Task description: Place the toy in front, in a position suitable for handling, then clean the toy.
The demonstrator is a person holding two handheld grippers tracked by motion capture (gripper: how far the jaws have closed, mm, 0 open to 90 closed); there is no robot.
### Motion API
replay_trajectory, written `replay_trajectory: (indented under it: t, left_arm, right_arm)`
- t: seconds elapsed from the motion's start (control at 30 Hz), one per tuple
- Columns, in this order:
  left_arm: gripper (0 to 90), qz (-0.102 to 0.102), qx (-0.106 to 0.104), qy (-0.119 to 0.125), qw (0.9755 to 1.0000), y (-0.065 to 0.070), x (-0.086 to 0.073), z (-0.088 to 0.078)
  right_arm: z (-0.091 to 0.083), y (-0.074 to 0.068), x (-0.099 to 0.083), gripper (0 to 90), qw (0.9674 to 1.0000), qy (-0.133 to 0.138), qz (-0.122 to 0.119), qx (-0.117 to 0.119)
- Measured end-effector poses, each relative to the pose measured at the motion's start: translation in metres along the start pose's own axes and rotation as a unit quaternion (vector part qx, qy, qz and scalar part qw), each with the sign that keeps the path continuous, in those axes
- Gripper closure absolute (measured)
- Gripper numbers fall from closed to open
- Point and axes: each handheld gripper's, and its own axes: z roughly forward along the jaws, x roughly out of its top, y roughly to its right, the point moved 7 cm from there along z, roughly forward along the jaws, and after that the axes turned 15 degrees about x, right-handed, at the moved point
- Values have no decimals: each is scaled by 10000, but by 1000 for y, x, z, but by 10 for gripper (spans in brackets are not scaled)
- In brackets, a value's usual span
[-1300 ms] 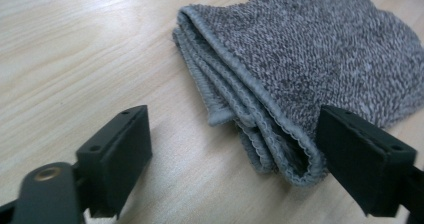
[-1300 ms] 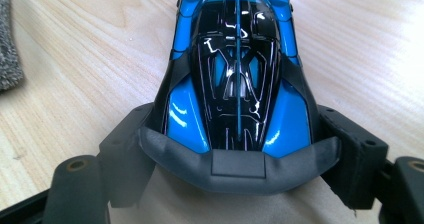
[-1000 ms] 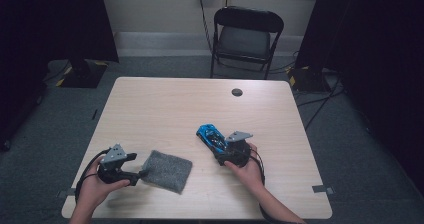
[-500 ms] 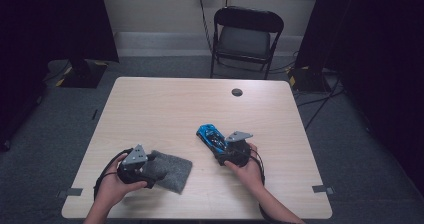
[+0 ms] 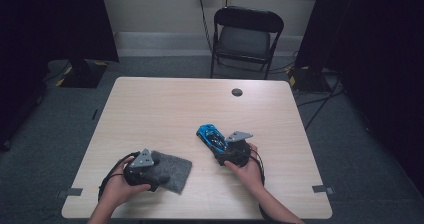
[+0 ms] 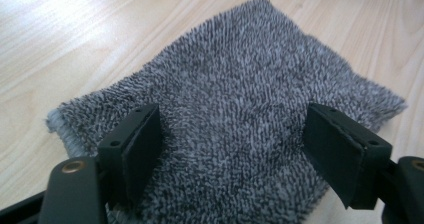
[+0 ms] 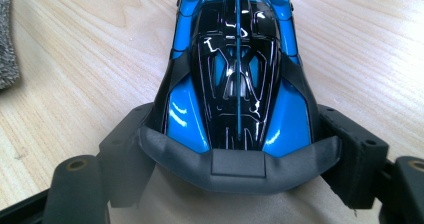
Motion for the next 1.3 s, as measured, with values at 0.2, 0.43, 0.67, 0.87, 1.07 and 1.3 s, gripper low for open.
replay_trajectory:
  t: [0.2, 0.43, 0.67, 0.87, 1.07, 1.3]
  left_arm:
    - [244, 23, 45, 20, 10000, 0, -2, 2]
    - [296, -194, 150, -139, 9996, -5, 3, -3]
    - [285, -384, 347, -91, 9986, -19, -6, -4]
    - [292, -339, 362, 2, 9988, -18, -9, -1]
    - [326, -389, 395, -67, 9984, -17, -9, -2]
    - [517, -490, 424, -187, 9977, -18, -8, -4]
  right_arm:
    - [0, 0, 0, 238, 10000, -3, -1, 1]
    - [0, 0, 0, 238, 10000, -1, 1, 3]
    - [0, 0, 0, 237, 10000, -2, 3, 3]
    - [0, 0, 0, 237, 10000, -2, 1, 3]
    - [0, 0, 0, 237, 10000, -4, 2, 4]
    - [0, 0, 0, 238, 10000, -6, -5, 2]
